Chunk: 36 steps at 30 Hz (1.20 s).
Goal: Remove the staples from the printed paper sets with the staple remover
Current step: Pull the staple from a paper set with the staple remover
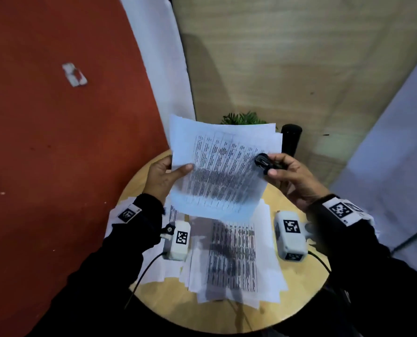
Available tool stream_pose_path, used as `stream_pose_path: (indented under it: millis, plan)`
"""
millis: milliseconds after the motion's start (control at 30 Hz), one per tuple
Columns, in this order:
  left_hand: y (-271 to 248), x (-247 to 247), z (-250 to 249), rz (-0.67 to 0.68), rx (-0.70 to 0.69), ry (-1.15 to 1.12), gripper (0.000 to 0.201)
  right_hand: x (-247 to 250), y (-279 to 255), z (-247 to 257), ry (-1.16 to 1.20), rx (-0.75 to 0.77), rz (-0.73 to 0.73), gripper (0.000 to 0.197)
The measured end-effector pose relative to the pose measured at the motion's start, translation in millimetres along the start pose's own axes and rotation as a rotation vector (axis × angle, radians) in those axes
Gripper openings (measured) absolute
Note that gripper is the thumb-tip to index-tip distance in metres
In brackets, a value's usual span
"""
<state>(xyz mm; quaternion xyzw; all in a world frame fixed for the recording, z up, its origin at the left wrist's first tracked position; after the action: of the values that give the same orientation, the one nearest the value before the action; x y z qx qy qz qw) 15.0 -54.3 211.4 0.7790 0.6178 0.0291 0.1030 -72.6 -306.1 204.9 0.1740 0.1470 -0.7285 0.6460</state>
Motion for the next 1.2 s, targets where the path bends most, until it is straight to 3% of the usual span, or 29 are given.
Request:
stream_pose_path:
  millis: [100, 200, 267, 333, 467, 667, 800, 933, 1133, 1200]
  plan:
    - [0.5, 8.5, -32.3, -0.108, -0.073, -0.016, 0.025, -19.4, -10.4, 22.3, -0.020, 0.054, 0.061, 0.083]
    - [-2.3, 15.4, -71.1, -0.236, -0.213, 0.025, 0.057, -36.5, -21.9, 42.1, -0.035, 0.091, 0.118, 0.086]
    - [-3.6, 10.3, -99.1, -0.206, -0.316, 0.115, 0.093, -45.3, -29.2, 53.9, -0.041, 0.116, 0.155, 0.073]
    - [-7.8, -1.6, -127.6, -0.115, -0.399, 0.213, 0.105, -50.4, -36.0, 62.7, -0.063, 0.138, 0.189, 0.067]
    - [-8.3, -30.8, -162.9, 0.127, -0.396, 0.606, 0.057, -47.6, -43.7, 73.1, -0.173, 0.166, 0.184, 0.064]
    - [-23.7, -55.2, -175.1, 0.342, -0.256, 0.583, 0.049, -44.9, -56.6, 82.5, -0.200, 0.194, 0.144, 0.064]
    - [-32.2, -51.2, -174.7, 0.358, -0.200, 0.551, 0.025, -49.8, -65.4, 88.3, -0.148, 0.238, 0.154, 0.062]
    - [-37.5, -47.2, -166.6, 0.384, -0.169, 0.567, 0.049, -50.1, -67.9, 86.7, -0.056, 0.245, 0.139, 0.061]
    - [-43.5, -41.9, -174.1, 0.313, -0.181, 0.427, 0.025, -49.6, -69.1, 84.1, 0.002, 0.259, 0.104, 0.060]
    - [-43.9, -37.2, -177.7, 0.241, -0.200, 0.312, 0.026, -49.7, -71.7, 82.2, 0.022, 0.270, 0.101, 0.060]
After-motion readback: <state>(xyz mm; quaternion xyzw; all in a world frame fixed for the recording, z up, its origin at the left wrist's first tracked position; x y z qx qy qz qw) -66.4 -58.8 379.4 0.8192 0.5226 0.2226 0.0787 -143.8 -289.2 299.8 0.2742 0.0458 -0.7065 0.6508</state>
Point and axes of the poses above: each hand's wrist, its own y-axis towards the middle knuckle, its own x-axis out of the back of the hand, z = x × y, the point moved 9 cm from there along y, towards the middle knuckle, and after that the axes turned 5 degrees about -y, right-handed, at the moved point
